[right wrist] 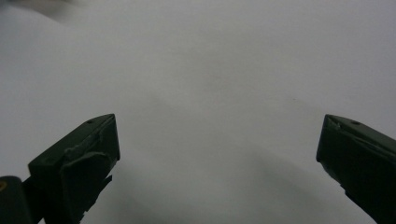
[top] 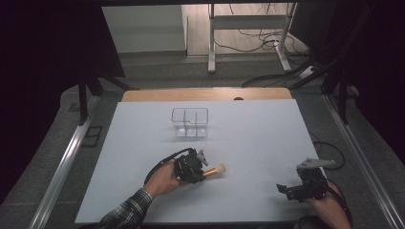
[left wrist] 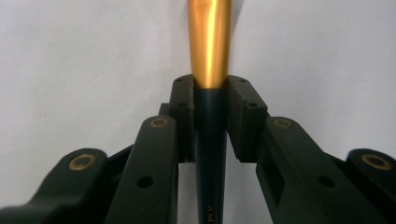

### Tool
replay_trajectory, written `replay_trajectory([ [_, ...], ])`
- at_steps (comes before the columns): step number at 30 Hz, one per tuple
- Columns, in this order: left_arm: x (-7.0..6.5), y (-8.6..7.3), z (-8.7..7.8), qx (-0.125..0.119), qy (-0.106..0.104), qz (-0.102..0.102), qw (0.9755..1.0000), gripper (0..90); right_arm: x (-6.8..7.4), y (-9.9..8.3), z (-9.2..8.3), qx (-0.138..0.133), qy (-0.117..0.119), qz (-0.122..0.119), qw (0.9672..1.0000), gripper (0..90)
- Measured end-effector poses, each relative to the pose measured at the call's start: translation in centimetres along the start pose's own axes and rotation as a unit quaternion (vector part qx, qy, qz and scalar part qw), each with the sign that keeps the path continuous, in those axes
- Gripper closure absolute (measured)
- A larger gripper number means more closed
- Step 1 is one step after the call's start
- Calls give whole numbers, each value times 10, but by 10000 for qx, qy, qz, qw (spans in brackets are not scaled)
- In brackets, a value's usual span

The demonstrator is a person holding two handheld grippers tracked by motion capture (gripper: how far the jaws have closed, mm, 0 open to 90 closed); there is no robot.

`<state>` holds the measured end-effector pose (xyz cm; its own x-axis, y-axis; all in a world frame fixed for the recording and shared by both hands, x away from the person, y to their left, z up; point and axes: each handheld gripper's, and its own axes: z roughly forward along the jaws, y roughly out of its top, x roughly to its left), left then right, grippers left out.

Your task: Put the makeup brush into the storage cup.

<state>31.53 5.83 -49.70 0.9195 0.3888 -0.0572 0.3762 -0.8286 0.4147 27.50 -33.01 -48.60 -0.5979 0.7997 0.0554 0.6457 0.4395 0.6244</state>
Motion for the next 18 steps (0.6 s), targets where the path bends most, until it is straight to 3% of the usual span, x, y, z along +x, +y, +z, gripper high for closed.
replay_trajectory([
  [10, 3, -3, -10, -346, -95, -163, 9992, 739, 0, 0, 0, -3, 2, -4, 10000, 0],
  [12, 4, -4, -13, -435, -173, -243, 9986, 739, 0, 0, 0, -6, 3, -1, 10000, 0],
  [18, 7, -7, -18, -705, -140, -395, 9966, 739, 0, 0, 0, -6, 0, 0, 10000, 0],
])
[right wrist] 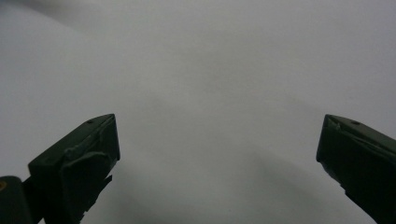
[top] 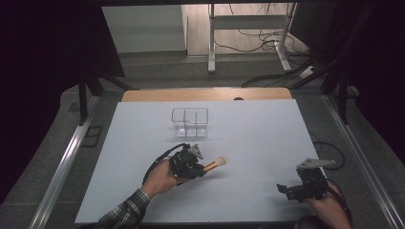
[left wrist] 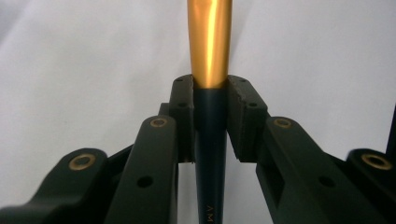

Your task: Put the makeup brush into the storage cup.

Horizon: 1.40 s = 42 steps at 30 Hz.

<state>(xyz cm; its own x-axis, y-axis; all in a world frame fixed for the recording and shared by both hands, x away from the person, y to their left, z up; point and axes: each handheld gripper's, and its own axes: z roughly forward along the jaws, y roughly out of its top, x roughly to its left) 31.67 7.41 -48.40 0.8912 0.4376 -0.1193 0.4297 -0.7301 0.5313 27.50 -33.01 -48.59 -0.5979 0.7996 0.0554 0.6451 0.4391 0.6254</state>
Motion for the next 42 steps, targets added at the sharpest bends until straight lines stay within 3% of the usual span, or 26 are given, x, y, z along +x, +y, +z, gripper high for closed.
replay_trajectory([
  [11, 2, -3, -13, -562, -19, -294, 9980, 739, 0, 0, 0, -1, 7, 3, 10000, 0],
  [21, 2, -5, -23, -864, 120, -366, 9955, 739, 0, 0, 0, 3, 4, -3, 10000, 0],
  [29, 0, -7, -32, -1164, 219, -420, 9921, 739, 0, 0, 0, -30, 15, -14, 10000, 0],
  [42, 2, -11, -42, -1420, 381, -482, 9880, 738, 1, 0, 0, -30, 21, -18, 10000, 0],
])
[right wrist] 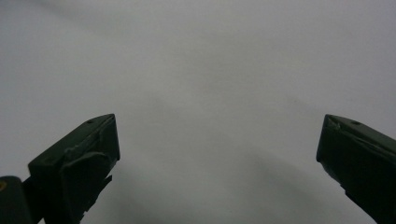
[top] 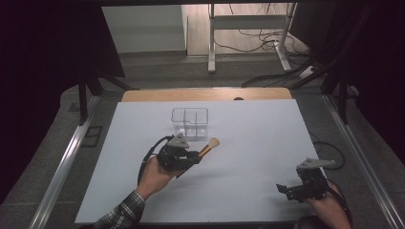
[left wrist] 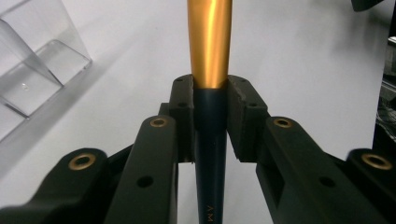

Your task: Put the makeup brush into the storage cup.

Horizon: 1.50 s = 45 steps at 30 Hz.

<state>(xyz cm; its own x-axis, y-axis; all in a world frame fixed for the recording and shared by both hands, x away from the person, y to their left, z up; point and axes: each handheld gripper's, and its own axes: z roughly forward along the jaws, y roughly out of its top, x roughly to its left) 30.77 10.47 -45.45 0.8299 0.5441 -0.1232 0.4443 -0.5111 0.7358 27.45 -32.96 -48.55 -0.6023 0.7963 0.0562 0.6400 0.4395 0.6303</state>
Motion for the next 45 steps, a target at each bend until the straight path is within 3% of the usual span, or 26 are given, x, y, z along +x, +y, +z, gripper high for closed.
replay_trajectory([
  [17, 4, 0, -13, -452, 197, -83, 9987, 739, 0, 0, 0, -3, 3, 0, 10000, 0],
  [34, 13, 1, -19, -971, 188, -277, 9947, 739, 0, 0, -1, -40, 26, 7, 10000, 0],
  [45, 17, 2, -19, -1123, 280, -292, 9929, 739, 0, 1, -1, -82, 31, 18, 10000, 0],
])
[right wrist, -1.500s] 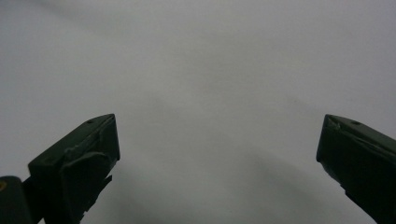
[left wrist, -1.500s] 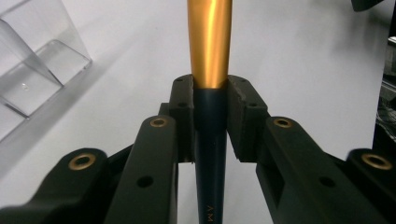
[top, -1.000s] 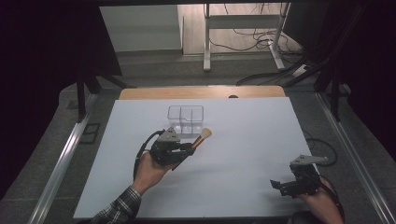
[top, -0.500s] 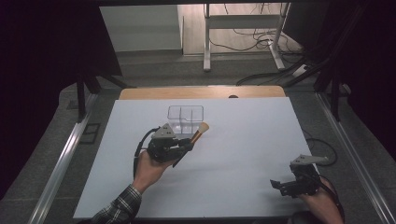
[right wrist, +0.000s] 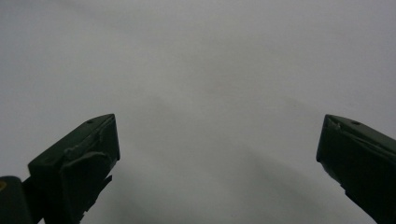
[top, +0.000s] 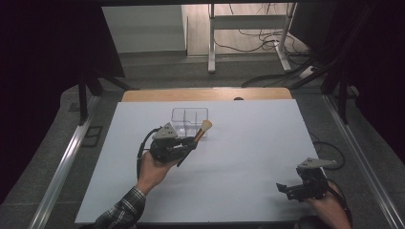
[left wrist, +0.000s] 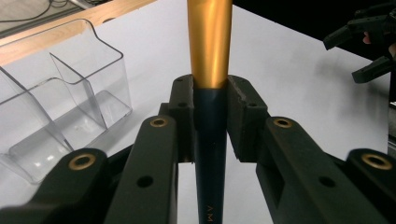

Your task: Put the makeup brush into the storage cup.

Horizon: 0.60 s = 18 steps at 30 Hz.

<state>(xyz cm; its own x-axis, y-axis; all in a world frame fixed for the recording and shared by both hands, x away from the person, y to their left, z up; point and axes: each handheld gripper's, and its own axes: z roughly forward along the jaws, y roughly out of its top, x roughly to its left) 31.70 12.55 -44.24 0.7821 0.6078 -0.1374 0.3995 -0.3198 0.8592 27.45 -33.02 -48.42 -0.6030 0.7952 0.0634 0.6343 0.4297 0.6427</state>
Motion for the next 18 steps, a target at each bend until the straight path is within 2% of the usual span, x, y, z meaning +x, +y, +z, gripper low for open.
replay_trajectory([
  [6, 3, 2, 1, -65, 68, 0, 10000, 739, 0, 0, 0, 17, -1, -9, 10000, 0],
  [18, 14, 11, 2, -265, 186, -173, 9993, 739, 0, 0, 0, 20, -6, 6, 10000, 0],
])
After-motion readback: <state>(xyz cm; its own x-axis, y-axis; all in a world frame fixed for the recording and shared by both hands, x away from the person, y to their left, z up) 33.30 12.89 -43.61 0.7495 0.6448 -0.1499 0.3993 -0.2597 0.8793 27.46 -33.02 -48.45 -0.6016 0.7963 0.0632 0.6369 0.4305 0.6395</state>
